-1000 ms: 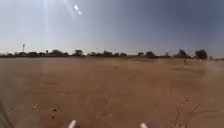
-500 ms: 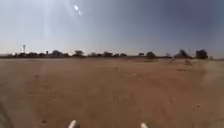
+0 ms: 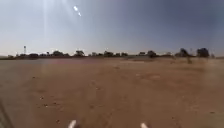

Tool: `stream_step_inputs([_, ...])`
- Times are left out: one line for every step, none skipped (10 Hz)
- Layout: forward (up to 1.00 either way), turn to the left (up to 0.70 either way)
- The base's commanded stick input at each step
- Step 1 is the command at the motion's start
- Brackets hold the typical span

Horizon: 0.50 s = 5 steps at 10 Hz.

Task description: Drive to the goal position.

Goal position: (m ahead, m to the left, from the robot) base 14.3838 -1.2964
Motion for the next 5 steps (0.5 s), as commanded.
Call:
stream_step_inputs([0.5, 0.0])
stream_step_inputs([0.5, 0.0])
stream_step_inputs([0.5, 0.0])
stream_step_inputs([0.5, 0.0])
stream_step_inputs([0.5, 0.0])
